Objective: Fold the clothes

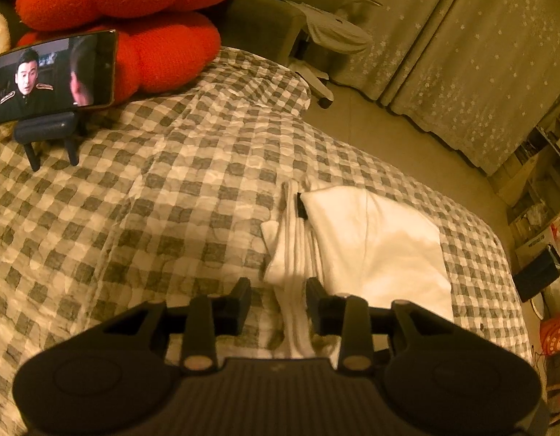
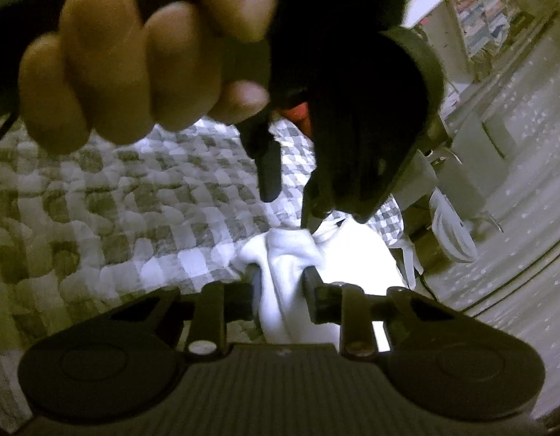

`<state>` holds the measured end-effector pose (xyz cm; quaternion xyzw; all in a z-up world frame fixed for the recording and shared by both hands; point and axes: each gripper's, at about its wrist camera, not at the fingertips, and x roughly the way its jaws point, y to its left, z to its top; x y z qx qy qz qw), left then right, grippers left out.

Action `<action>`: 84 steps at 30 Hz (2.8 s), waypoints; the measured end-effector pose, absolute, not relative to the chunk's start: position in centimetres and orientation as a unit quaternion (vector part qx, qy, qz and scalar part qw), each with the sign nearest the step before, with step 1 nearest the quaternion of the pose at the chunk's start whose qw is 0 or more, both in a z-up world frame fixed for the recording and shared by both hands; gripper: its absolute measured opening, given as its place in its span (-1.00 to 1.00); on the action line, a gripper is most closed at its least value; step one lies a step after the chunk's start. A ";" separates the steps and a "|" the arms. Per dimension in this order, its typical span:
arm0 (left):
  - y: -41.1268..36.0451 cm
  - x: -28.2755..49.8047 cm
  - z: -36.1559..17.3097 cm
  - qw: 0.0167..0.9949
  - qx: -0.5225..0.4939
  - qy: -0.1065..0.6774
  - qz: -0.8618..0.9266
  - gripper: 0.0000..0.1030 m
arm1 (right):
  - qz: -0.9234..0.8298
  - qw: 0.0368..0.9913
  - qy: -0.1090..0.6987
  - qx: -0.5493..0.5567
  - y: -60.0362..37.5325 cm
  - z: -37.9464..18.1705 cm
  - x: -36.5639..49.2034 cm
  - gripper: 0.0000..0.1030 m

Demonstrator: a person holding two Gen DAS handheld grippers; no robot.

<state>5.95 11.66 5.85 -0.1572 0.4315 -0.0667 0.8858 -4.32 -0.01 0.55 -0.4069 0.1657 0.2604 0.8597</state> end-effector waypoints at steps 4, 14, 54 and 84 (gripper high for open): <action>12.2 6.0 5.7 0.879 -0.185 0.434 -0.070 -0.15 | 0.261 0.867 0.168 -0.389 -0.3 1.3 -4.2 -0.52; 14.0 6.4 4.5 0.833 -0.311 0.446 -0.097 0.11 | 0.259 0.884 0.169 -0.350 -1.0 2.7 -3.6 -0.55; 12.4 8.2 3.0 0.834 -0.310 0.439 -0.123 -0.29 | 0.279 0.875 0.169 -0.358 -1.9 2.5 -3.8 0.07; 13.6 7.5 2.1 0.793 -0.399 0.440 -0.136 0.36 | 0.266 0.892 0.149 -0.332 -1.1 2.6 -2.6 -0.53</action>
